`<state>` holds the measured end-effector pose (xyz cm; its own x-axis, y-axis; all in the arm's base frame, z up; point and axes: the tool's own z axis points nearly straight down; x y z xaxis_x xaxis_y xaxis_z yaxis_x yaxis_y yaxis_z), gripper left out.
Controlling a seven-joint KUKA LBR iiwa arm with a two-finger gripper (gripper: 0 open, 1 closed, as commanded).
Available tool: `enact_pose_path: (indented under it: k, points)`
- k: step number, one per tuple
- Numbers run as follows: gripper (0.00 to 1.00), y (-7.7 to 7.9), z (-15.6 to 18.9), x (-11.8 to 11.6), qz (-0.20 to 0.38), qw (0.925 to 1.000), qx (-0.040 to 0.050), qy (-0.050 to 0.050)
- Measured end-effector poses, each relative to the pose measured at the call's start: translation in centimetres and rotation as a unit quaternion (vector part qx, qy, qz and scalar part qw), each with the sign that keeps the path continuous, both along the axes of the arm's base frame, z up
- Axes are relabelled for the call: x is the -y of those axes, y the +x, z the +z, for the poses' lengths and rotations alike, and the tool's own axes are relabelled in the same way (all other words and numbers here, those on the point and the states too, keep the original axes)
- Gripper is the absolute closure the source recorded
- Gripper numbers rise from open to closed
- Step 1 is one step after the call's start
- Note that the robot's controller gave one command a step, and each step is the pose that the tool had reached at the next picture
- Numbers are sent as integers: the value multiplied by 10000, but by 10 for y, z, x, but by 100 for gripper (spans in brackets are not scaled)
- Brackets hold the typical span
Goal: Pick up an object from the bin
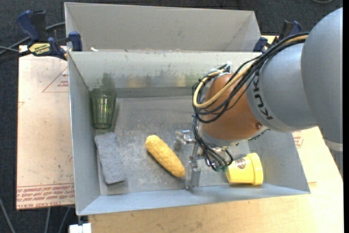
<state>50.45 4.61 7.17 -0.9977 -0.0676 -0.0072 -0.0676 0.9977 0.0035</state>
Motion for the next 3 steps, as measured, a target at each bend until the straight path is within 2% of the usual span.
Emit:
enact_pose_path:
  k: [1, 2, 3]
  points:
    - [0, -6, -1, -10, -518, 9987, -9, -6]
    - [100, 72, -1, -75, 429, 9991, 16, 5]
    - [100, 72, -1, -75, 429, 9991, 16, 5]
